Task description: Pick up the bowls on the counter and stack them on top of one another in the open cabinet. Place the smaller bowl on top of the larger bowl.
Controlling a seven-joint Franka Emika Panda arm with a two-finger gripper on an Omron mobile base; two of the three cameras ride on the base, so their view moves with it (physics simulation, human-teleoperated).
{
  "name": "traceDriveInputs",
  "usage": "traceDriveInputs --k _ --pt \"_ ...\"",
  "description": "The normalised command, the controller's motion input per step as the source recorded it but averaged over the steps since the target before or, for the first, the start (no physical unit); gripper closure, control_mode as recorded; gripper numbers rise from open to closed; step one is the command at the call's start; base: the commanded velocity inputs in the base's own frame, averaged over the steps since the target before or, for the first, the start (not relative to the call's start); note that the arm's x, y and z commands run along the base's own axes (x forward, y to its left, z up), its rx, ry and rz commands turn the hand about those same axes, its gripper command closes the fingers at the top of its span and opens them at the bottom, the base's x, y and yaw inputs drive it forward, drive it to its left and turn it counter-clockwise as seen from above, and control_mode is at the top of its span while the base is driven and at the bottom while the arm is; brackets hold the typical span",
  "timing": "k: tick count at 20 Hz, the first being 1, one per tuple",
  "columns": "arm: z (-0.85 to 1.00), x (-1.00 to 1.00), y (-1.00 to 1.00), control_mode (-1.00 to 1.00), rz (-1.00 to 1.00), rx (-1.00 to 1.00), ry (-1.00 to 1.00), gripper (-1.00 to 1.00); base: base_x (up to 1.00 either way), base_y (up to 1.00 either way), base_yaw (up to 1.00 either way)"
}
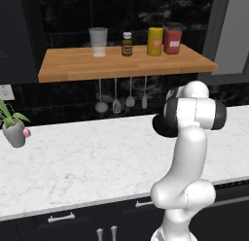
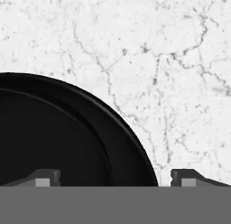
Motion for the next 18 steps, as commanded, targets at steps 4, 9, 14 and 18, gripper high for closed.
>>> traceDriveInputs --k 4,9,14,18 --pt "-0.18 -0.03 0.0 -1.0 0.17 0.0 0.0 -1.0 0.0 0.0 0.0" --pt "-0.35 0.03 0.04 -1.0 0.13 0.0 0.01 -1.0 0.0 0.0 0.0" --pt "-0.4 0.2 0.09 -1.0 0.1 0.0 0.01 -1.0 0.0 0.0 0.0" --pt "-0.12 0.14 0.07 -1.0 0.03 0.0 0.0 1.0 0.0 0.0 0.0"
